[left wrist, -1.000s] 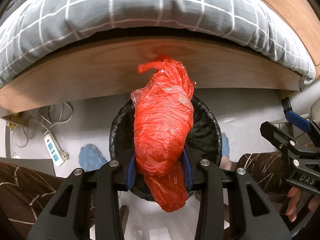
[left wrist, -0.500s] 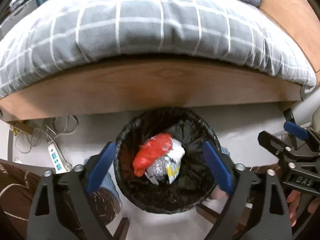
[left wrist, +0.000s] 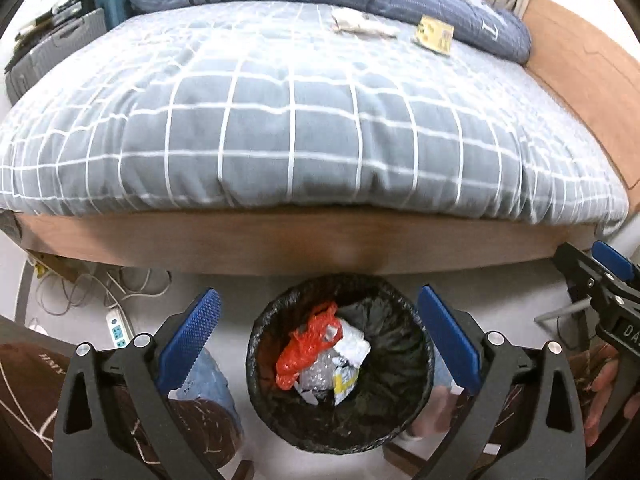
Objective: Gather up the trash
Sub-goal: 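Move both open tools back over the bed toward the clear bag and can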
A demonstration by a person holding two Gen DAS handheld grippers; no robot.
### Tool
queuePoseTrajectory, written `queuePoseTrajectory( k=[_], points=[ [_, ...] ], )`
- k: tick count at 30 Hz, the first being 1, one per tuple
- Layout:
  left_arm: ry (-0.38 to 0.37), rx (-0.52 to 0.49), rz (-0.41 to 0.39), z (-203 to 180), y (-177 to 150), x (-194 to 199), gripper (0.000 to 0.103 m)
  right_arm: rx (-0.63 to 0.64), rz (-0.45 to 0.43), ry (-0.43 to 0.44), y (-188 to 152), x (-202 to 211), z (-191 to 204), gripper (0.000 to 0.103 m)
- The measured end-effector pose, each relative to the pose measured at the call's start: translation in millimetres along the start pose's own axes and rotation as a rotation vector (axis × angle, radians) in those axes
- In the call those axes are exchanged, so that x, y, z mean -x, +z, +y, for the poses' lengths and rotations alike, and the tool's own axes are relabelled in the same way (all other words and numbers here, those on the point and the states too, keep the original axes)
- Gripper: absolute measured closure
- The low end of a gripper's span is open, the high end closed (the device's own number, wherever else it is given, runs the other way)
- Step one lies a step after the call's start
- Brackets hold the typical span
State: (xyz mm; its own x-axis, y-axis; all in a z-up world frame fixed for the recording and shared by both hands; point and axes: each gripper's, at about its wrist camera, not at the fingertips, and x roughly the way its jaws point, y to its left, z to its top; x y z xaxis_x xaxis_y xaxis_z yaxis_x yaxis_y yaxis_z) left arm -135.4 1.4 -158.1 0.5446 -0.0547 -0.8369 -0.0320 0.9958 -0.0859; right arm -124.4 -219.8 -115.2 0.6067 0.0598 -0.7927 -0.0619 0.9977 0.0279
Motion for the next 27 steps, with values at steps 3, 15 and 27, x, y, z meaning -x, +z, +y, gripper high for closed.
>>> queuePoseTrajectory(
  k=[3,15,27],
  points=[
    [-0.013,0.001,-0.024,-3.5,9.2,7.9,0.006,0.001,-0.034,-0.018,10.9,4.7,-2.0,0.008],
    [0.010,-0.032,-0.112,-17.9,62.3,17.6,0.006,0.009,-0.158,-0.027,54.9,17.3,-11.9,0.008],
    [0.034,-0.057,-0.182,-20.5,140.5,-0.7,0.006,-0.021,-0.185,-0.040,120.0,-18.8,-32.9,0.008]
  ],
)
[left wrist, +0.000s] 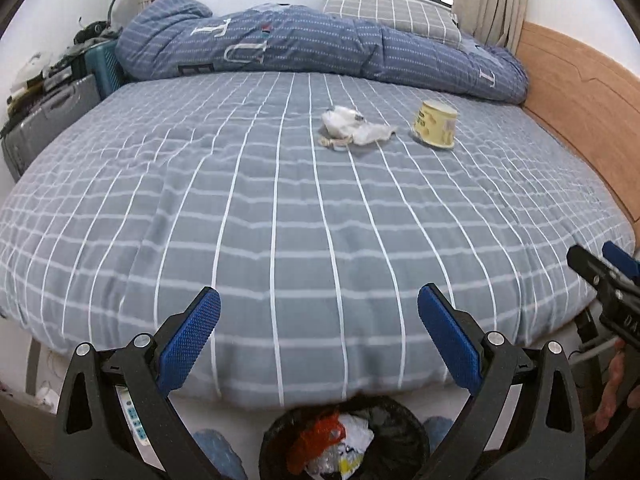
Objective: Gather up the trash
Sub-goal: 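Move both open tools back over the bed toward the clear bag and can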
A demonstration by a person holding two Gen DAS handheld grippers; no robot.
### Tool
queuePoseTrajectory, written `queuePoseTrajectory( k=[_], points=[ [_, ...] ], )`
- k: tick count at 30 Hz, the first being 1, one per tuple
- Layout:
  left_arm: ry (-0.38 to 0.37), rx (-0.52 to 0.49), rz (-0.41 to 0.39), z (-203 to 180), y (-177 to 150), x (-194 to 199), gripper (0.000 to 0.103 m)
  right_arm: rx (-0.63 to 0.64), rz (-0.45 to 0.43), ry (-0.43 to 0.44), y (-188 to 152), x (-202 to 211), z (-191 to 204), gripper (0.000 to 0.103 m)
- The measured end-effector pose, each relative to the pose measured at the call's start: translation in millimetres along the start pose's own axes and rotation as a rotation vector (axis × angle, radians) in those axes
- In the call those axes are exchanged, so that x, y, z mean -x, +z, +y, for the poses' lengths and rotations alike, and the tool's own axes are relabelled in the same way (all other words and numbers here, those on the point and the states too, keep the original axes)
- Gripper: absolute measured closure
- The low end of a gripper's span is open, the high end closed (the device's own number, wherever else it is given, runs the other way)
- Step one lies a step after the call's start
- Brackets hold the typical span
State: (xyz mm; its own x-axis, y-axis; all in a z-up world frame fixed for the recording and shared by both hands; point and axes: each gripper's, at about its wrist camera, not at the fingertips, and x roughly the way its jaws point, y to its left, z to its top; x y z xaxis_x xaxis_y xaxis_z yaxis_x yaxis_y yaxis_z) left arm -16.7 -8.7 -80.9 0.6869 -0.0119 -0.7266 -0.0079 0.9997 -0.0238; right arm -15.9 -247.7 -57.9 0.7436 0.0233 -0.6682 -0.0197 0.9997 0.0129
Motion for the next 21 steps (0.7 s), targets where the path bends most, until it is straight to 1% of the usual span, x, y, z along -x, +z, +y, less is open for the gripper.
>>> queuePoseTrajectory(
  k=[4,9,12,14,21],
  points=[
    [0.016,-0.020,-0.007,-2.1,24.1,-23.1,0.006,0.001,0.008,0.005,12.2,-20.8,2.9,0.008],
    [0.029,-0.022,0.007,6.2,43.8,-49.7,0.006,0.007,0.008,-0.006,30.2,-47.4,7.1,0.008],
    [0.019,-0.005,0.012,13.4,54.0,-61.9,0.006,0.011,0.012,-0.011,40.6,-63.6,7.9,0.008],
    [0.028,-0.018,0.006,14.7,64.3,-70.5,0.006,0.013,0.012,-0.012,47.5,-72.0,8.1,0.008],
    [0.016,-0.002,-0.003,23.4,92.3,-92.9,0.006,-0.006,-0.014,-0.002,73.8,-100.3,6.0,0.008]
  ],
)
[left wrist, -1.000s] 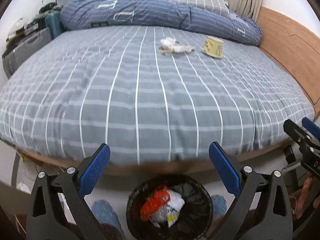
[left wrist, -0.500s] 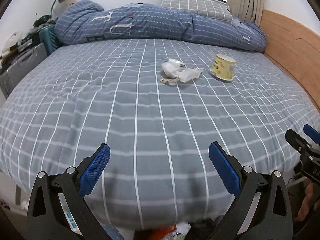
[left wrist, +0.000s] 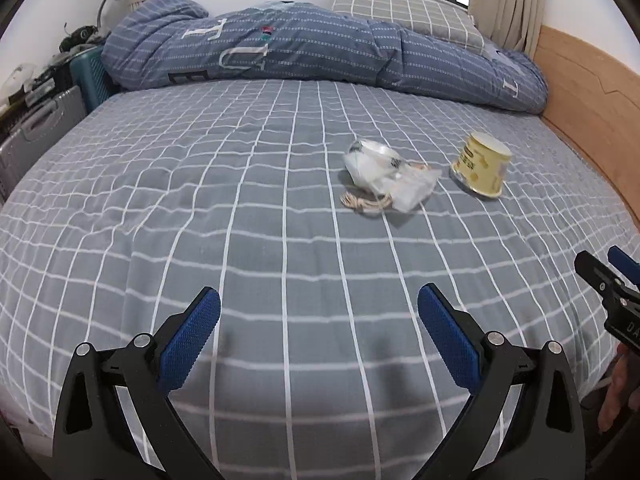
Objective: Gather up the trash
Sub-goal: 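Move both open tools back over the bed toward the clear bag and can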
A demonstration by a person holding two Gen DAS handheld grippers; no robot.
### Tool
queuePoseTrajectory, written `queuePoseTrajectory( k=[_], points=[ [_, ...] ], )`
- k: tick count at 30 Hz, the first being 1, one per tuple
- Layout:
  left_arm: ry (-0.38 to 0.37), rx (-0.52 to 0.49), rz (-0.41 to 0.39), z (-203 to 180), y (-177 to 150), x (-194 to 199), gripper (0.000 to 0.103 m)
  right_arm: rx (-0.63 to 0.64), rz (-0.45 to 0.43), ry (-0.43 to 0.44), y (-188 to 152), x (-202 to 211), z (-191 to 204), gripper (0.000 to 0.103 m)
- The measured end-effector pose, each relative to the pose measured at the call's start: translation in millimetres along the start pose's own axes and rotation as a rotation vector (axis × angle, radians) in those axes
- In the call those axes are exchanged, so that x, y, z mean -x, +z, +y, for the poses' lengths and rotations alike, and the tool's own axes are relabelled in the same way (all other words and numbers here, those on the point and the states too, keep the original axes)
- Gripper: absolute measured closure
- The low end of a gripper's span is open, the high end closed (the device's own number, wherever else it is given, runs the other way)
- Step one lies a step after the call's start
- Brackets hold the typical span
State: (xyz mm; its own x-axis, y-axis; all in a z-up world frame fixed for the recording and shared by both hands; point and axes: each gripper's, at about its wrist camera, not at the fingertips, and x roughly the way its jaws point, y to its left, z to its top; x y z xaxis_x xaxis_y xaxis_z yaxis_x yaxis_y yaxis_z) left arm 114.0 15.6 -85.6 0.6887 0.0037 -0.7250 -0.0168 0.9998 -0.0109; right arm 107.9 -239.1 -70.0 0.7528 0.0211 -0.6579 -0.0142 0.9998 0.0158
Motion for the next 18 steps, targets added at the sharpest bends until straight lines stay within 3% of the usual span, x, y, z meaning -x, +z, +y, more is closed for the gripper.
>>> queuePoseTrajectory(
  k=[18],
  points=[
    [-0.013,0.005,0.034,-9.8,72.6,-86.3,0.006,0.009,0.034,-0.020,61.2,-104.3,-3.5,0.008]
  ],
)
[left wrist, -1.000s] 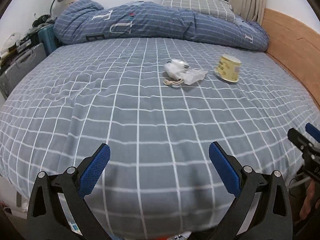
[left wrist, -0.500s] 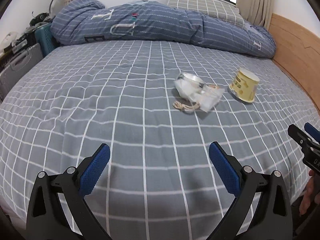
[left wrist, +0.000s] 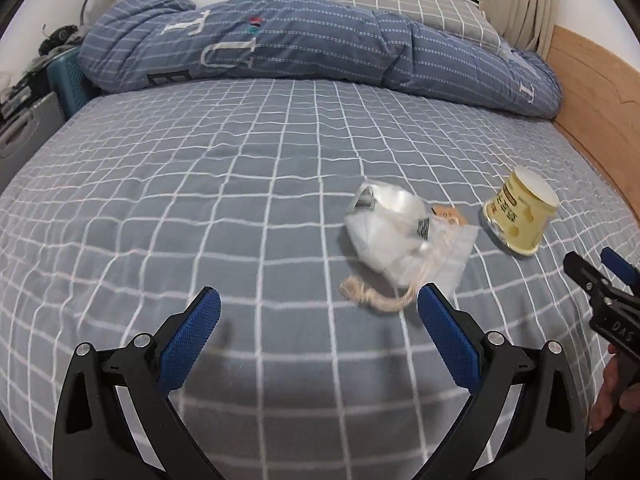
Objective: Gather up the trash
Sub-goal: 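Move both open tools back over the bed toward the clear bag and can, then grasp the clear plastic bag with the left tool while the right tool grasps the yellow can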
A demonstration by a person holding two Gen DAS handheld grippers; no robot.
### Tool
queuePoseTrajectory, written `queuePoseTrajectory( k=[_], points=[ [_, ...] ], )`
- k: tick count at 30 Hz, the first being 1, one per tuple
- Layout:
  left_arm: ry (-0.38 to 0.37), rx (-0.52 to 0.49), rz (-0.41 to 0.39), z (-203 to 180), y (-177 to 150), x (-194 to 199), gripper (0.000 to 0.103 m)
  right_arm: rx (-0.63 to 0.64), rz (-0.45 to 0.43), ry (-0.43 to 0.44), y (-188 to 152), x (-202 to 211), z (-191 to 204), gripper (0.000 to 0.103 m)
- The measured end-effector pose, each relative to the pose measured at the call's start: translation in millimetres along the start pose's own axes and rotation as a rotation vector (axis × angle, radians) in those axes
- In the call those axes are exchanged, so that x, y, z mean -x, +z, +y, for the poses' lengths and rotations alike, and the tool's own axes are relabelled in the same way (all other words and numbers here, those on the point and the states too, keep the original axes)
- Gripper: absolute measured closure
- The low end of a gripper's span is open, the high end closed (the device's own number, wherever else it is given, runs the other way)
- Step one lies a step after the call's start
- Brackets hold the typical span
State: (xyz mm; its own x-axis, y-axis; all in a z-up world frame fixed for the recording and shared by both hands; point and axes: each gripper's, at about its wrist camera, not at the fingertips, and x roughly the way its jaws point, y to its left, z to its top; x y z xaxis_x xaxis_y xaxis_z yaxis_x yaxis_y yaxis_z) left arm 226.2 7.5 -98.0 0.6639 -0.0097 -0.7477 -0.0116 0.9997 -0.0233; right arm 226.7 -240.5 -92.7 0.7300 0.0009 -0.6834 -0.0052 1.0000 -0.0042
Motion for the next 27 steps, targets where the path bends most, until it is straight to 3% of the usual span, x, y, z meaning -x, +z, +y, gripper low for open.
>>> queuePoseTrajectory(
  k=[9,14,19,22,23,27],
  points=[
    [0.009,-0.037,0.026,-24.5,27.6,-45.4,0.006,0.025,0.014,0.013,25.1,-45.8,10.9,0.008],
    [-0.026,-0.022,0.048,-30.3,37.4,-63.5,0.006,0.066,-0.004,-0.006,30.3,-56.6,23.2,0.008],
    [-0.024,-0.037,0.038,-40.2,45.1,-75.5,0.006,0.026,0.021,-0.004,28.9,-70.4,20.6,0.008],
    [-0.028,-0.053,0.046,-47.2,46.6,-82.9,0.011,0.002,0.025,0.004,29.5,-73.4,18.4,0.008],
    [-0.031,-0.060,0.054,-49.4,45.5,-85.7,0.017,0.000,0.028,0.005,29.6,-74.6,18.4,0.009],
    [-0.070,-0.072,0.080,-52.1,43.9,-92.2,0.043,0.001,0.066,0.013,28.2,-82.7,18.6,0.030]
  ],
)
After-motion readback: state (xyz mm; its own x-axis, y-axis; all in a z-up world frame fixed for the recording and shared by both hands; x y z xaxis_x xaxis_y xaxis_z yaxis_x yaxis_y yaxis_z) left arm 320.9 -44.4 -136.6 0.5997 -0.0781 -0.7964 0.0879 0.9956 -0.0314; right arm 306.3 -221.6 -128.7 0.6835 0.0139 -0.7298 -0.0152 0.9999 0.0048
